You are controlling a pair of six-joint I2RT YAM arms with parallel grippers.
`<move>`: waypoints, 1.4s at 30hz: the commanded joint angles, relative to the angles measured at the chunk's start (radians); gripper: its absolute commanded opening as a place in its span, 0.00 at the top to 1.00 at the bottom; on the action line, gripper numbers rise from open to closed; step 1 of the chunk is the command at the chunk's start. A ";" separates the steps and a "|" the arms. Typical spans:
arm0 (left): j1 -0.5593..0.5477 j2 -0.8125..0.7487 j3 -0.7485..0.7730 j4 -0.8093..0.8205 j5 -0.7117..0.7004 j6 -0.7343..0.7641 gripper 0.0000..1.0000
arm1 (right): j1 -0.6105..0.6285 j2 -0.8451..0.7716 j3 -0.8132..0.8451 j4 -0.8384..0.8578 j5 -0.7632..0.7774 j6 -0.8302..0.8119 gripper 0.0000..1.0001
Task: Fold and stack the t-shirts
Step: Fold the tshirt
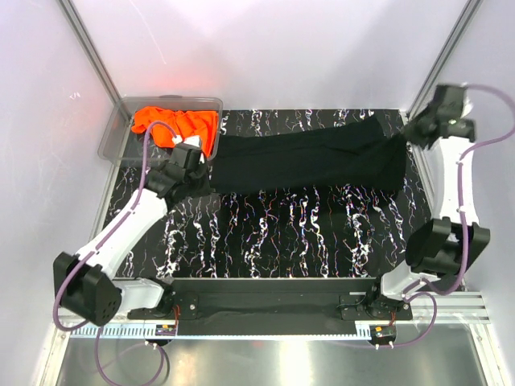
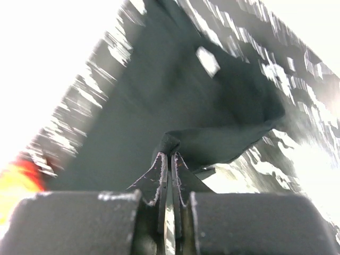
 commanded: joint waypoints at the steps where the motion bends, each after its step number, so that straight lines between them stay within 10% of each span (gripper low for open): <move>1: -0.001 -0.105 0.072 -0.030 0.034 0.025 1.00 | -0.017 -0.063 0.206 -0.006 0.020 0.034 1.00; 16: -0.014 -0.246 0.709 -0.176 0.324 0.091 1.00 | -0.027 -0.274 0.851 0.127 0.241 -0.110 1.00; 23: -0.012 -0.315 0.845 -0.199 0.466 0.033 1.00 | -0.025 -0.504 0.809 0.322 0.293 -0.177 1.00; 35: -0.014 -0.309 0.896 -0.194 0.318 0.048 1.00 | -0.018 -0.583 0.731 0.411 0.296 -0.225 1.00; 42: -0.007 -0.110 0.786 -0.066 0.197 0.138 1.00 | -0.018 -0.538 0.275 0.696 0.296 -0.216 1.00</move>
